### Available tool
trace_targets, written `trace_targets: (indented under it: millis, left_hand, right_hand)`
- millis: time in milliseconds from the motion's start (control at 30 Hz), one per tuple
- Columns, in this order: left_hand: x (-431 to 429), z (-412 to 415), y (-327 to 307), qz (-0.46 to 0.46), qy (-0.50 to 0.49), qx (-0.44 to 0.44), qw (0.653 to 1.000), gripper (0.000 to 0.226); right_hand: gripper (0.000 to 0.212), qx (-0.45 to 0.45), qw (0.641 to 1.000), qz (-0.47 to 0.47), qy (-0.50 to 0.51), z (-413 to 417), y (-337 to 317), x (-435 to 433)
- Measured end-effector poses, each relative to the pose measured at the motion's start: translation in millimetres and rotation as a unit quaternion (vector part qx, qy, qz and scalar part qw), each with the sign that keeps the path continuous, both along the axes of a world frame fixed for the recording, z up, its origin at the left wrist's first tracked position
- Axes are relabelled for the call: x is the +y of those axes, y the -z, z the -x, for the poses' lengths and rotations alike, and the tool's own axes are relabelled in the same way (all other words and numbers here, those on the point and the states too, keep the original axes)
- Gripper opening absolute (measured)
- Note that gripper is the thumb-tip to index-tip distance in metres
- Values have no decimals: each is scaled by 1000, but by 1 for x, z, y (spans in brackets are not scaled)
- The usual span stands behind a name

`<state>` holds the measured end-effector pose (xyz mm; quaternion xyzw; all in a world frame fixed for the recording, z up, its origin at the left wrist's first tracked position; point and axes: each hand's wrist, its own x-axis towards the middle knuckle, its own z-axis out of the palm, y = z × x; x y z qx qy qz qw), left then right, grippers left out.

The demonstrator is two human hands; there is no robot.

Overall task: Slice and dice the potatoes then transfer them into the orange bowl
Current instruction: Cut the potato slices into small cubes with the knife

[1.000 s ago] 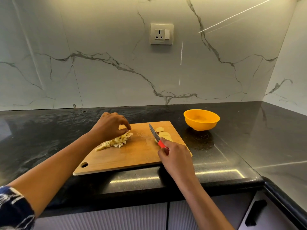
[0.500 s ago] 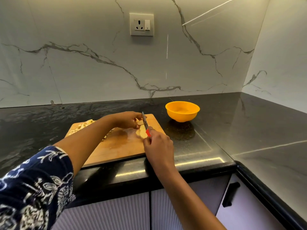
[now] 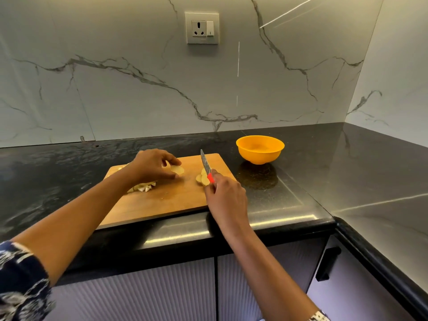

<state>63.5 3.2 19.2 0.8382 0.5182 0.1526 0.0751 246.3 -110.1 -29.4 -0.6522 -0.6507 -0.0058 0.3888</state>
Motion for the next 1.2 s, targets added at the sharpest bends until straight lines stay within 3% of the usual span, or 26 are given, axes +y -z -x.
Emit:
trace_targets:
  millis: [267, 400, 533, 767, 900, 1033, 1200]
  left_hand:
    - [-38, 25, 18, -38, 19, -52, 998, 43]
    - [-36, 30, 26, -98, -4, -13, 995, 45]
    - [-40, 31, 29, -141, -9, -23, 990, 33]
    - [-33, 29, 37, -213, 77, 35, 973, 28]
    - [-34, 29, 39, -273, 115, 61, 953, 40]
    - [-32, 28, 40, -302, 134, 61, 942, 16]
    - [-31, 27, 40, -321, 147, 60, 934, 16]
  right_hand:
    - [44, -62, 998, 7, -25, 9, -4, -11]
    - [44, -67, 997, 12, -43, 13, -3, -16]
    - [41, -79, 994, 21, -75, 23, -3, -24]
    - [40, -106, 991, 22, -81, 28, -8, -26]
    - [40, -131, 987, 32, -86, 27, -13, -25]
    - [32, -181, 979, 46, -77, 33, -17, -23]
    - [23, -219, 966, 104, -89, 41, -28, -9]
